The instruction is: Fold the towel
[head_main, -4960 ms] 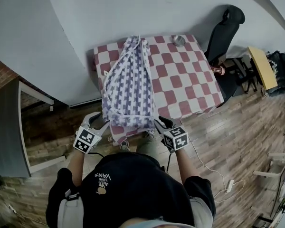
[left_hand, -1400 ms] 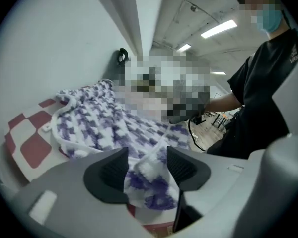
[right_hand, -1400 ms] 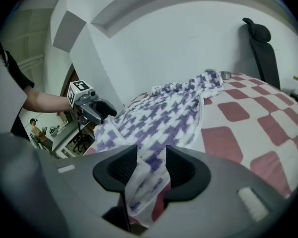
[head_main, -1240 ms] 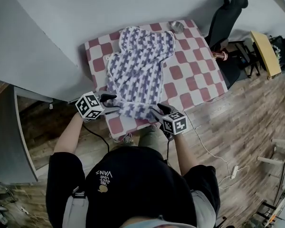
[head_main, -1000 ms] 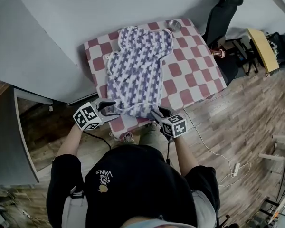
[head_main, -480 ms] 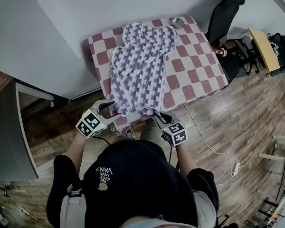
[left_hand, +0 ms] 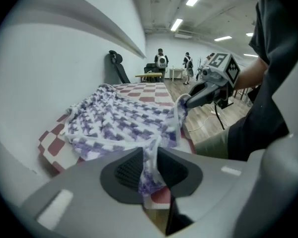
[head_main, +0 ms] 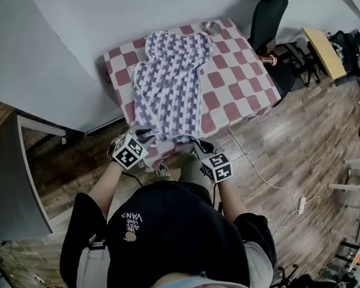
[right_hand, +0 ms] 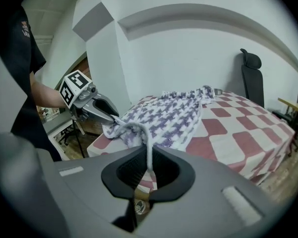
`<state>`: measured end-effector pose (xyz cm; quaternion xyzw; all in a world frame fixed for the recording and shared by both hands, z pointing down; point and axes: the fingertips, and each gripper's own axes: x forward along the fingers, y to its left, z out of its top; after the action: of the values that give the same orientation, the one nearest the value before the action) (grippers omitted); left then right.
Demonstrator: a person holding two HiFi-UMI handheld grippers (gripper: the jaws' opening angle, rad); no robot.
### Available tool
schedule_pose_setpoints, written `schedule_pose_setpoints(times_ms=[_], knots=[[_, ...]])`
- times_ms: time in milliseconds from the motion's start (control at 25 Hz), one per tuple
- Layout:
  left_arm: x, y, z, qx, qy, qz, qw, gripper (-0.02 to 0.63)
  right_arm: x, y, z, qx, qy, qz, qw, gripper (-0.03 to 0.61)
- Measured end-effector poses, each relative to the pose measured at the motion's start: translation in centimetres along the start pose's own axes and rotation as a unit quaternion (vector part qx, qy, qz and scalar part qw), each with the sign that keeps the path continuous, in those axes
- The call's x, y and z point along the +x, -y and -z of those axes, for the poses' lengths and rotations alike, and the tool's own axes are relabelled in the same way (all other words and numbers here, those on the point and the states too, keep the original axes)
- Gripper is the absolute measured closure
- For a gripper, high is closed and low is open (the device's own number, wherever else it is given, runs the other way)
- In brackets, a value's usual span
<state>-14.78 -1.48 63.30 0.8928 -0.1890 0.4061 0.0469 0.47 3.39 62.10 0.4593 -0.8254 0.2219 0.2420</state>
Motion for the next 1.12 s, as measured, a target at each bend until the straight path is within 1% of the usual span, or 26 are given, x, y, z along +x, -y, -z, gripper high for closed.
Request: schedule_pose_setpoints(times_ms=[40, 80, 160, 200, 280, 360, 440, 480, 600, 720, 840, 960, 1120], knots=[[-0.4, -0.6, 0.3, -0.015, 0.004, -0.011, 0.9998, 0.557, -0.2, 0.1, -0.3, 0.002, 0.007, 0.003, 1.0, 0.555], [-0.8, -1.2, 0.6, -0.033, 0.011, -0.024, 0.9991, 0.584, -0.5, 0.2, -0.6, 0.004, 0.016, 0.006, 1.0, 0.557], [-1.9, -2.7, 1.4, -0.085, 0.029, -0.055, 0.9944, 0.592, -1.1, 0.7, -1.2, 0.011, 0.034, 0.009, 0.999, 0.558], [-2.6, -3.3, 1.7, -0.118, 0.042, -0.07, 0.9896, 0.594, -1.4, 0.9, -1.6, 0.017, 0.043, 0.007, 0.999, 0.558], [-4.5, -4.1, 1.5, -0.188, 0.081, -0.088, 0.9749, 0.597, -2.4, 1.2, -2.3, 0.028, 0.058, 0.002, 0.998, 0.56], [-6.5, -4.5, 0.5, -0.251, 0.135, -0.089, 0.9545, 0.598, -3.5, 1.4, -3.2, 0.024, 0.073, -0.004, 0.997, 0.56], [-8.5, -4.4, -0.7, -0.292, 0.182, -0.09, 0.9347, 0.598, -4.7, 1.3, -4.0, 0.008, 0.087, -0.011, 0.996, 0.56], [-9.4, -4.1, -1.2, -0.303, 0.199, -0.094, 0.9272, 0.598, -5.4, 1.1, -4.4, 0.0, 0.095, -0.016, 0.995, 0.56], [-12.3, -2.5, -3.2, -0.314, 0.241, -0.111, 0.9115, 0.598, -8.5, 0.5, -5.9, -0.014, 0.12, -0.029, 0.992, 0.561], [-15.0, 0.1, -5.4, -0.313, 0.282, -0.137, 0.8965, 0.598, -12.1, 0.3, -6.6, -0.028, 0.139, -0.037, 0.989, 0.561], [-17.2, 3.5, -7.2, -0.309, 0.313, -0.163, 0.8833, 0.598, -16.0, 0.0, -6.7, -0.039, 0.158, -0.041, 0.986, 0.561], [-18.8, 7.1, -8.3, -0.308, 0.334, -0.178, 0.8728, 0.598, -19.4, -0.3, -5.9, -0.051, 0.168, -0.046, 0.983, 0.561], [-20.8, 11.7, -8.4, -0.311, 0.349, -0.199, 0.8613, 0.598, -22.9, -1.6, -4.1, -0.067, 0.169, -0.061, 0.982, 0.561]])
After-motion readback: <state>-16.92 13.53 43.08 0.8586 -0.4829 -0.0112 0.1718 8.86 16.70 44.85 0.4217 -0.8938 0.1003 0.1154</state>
